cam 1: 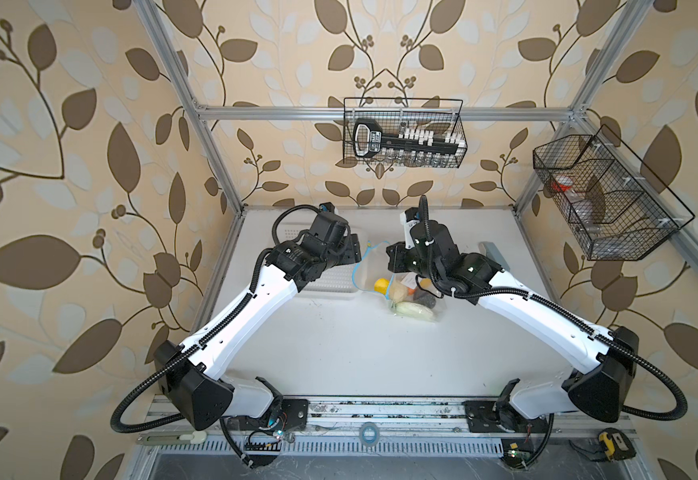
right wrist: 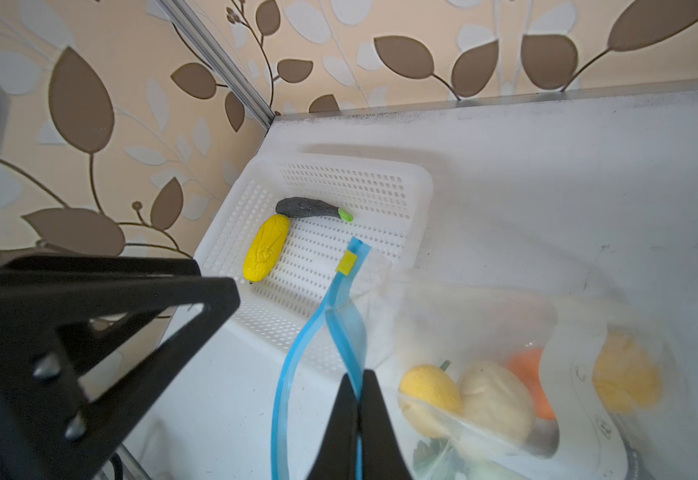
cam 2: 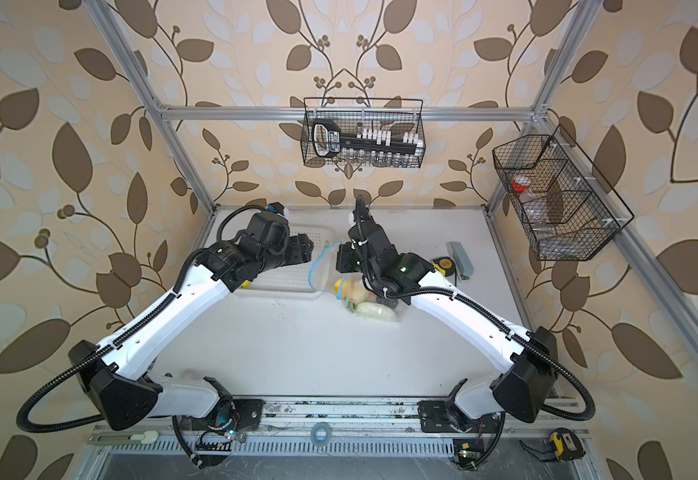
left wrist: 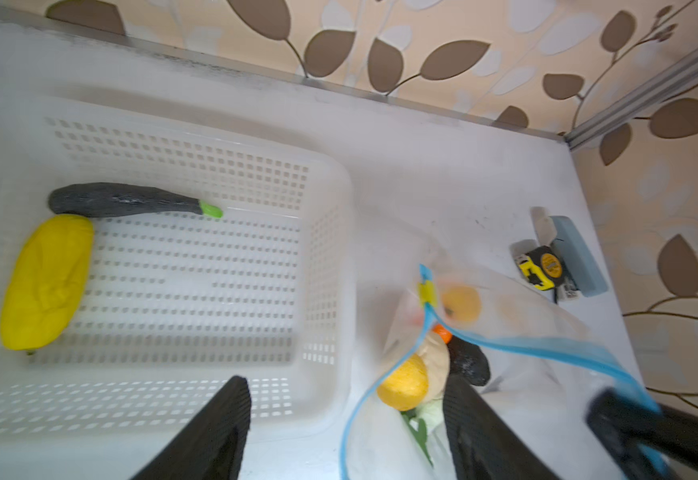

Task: Place the food in the zip-top bag and seal the zipper
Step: 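Withdraw the left gripper and lower it toward the yellow mango in the basket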

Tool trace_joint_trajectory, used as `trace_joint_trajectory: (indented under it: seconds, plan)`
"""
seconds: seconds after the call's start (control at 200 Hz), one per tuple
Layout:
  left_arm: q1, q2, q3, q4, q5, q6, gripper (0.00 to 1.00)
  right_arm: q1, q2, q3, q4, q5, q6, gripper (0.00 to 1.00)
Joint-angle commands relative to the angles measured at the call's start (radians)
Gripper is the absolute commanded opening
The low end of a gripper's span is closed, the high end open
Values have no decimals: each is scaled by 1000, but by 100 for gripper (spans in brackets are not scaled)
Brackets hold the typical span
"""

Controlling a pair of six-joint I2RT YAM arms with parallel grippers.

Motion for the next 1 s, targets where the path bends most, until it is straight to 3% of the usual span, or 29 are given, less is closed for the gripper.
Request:
trace_joint_trajectory:
  seconds: [0.0,0.095,0.235,0.33,0.415,0.615,0.995]
  plan:
    - [88,4,19,-62,-33,91,73,5,-9,-15,8,-14,2,0]
    - [165,38,27,-88,-40,125,72,5,-8,-17,13,-15,2,0]
    - [227,149,53,-131,-141,183,72,5,-9,-27,28,-23,5,0]
    - [260,226,75,-143,-186,204,66,5,-11,-34,39,-30,8,0]
    - [281,277,85,-113,-135,201,64,5,-10,-39,46,-36,8,0]
    - [309,435,186,-173,-219,239,65,5,-15,-46,51,-43,8,0]
    - [435,589,208,-181,-183,261,67,4,-20,-61,64,-62,8,0]
